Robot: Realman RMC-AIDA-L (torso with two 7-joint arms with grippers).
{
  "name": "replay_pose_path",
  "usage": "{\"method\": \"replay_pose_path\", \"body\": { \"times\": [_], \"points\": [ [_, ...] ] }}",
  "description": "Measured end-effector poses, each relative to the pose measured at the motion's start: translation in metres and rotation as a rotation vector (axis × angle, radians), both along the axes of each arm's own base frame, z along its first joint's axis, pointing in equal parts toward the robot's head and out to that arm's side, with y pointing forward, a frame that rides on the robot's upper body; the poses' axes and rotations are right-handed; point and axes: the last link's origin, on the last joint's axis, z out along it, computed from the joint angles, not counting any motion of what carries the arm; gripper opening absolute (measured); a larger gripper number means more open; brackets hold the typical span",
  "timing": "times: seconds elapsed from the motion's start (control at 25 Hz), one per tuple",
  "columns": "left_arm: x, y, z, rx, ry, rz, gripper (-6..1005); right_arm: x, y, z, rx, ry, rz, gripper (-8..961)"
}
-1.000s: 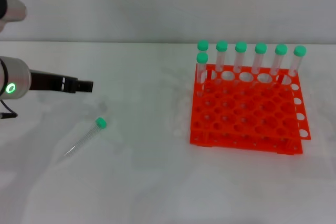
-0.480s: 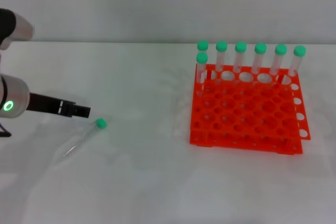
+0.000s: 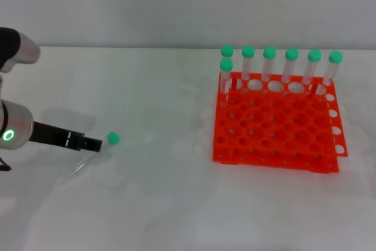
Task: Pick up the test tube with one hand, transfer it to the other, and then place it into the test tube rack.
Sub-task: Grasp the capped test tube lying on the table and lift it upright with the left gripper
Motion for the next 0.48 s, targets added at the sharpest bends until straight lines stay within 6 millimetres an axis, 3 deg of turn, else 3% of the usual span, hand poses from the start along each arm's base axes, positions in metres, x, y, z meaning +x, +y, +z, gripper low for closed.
{"method": "replay_pose_path", "body": {
  "times": [0.48],
  "points": [
    [-0.012, -0.008, -0.010, -0.050, -0.013, 0.063, 883, 0.001, -0.001, 0.000, 0.000, 0.000, -0.002, 886]
  ]
}}
